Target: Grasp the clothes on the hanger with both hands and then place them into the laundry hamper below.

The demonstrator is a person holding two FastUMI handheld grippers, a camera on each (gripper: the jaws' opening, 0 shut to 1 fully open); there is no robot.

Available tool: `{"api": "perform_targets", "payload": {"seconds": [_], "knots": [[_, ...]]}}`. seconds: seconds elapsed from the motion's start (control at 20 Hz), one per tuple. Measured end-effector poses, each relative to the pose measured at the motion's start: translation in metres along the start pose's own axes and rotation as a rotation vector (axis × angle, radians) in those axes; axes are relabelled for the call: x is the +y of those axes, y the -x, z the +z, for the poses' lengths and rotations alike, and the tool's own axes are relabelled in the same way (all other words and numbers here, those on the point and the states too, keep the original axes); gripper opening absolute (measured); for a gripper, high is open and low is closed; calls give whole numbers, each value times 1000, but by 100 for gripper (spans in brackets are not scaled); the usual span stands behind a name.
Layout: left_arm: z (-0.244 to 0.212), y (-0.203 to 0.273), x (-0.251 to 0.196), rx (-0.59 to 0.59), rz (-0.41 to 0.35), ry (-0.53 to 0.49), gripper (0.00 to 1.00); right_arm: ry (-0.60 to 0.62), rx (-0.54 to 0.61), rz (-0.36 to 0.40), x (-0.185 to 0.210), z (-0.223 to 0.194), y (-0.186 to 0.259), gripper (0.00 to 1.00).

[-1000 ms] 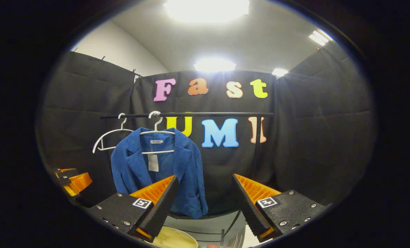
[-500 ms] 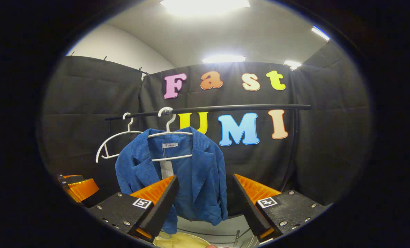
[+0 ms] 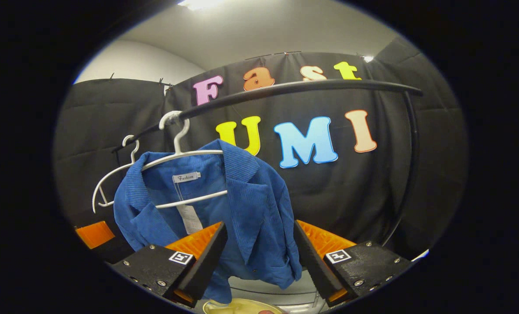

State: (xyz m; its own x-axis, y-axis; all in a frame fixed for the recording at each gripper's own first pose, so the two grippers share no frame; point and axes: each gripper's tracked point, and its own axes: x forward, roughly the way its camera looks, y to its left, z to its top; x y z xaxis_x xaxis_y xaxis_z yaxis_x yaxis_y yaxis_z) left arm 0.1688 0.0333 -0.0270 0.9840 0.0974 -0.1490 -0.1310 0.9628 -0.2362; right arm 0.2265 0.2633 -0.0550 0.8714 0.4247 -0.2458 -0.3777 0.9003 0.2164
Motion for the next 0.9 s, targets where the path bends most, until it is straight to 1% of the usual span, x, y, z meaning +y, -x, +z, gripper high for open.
{"api": "perform_targets", "payload": {"seconds": [0.1, 0.2, 0.35, 0.45, 0.5, 0.55, 0.6, 0.65, 0.75, 0.9], "knots": [[-6, -20, -5, 11, 18, -6, 89, -41, 42, 26, 0, -8, -21, 94], [-11, -39, -9, 17, 42, -24, 89, -67, 59, 45, 1, -10, -38, 95], [-19, -61, -8, 26, 99, -44, 89, -75, 69, 77, 6, -11, -58, 95], [-26, -77, -10, 33, 123, -44, 89, -76, 70, 107, 11, -8, -71, 95], [-29, -84, -10, 37, 139, -45, 89, -79, 74, 122, 14, -9, -75, 92], [-29, -90, -9, 37, 152, -46, 89, -77, 80, 134, 17, -10, -80, 95], [-31, -94, -8, 37, 163, -50, 89, -67, 88, 142, 18, -11, -84, 92], [-32, -98, -6, 39, 180, -56, 89, -52, 93, 153, 19, -11, -88, 95], [-33, -108, -5, 36, 208, -63, 89, -24, 92, 175, 26, -12, -96, 95], [-34, -117, 0, 28, 250, -59, 89, -4, 100, 187, 25, -16, -107, 95]]}}
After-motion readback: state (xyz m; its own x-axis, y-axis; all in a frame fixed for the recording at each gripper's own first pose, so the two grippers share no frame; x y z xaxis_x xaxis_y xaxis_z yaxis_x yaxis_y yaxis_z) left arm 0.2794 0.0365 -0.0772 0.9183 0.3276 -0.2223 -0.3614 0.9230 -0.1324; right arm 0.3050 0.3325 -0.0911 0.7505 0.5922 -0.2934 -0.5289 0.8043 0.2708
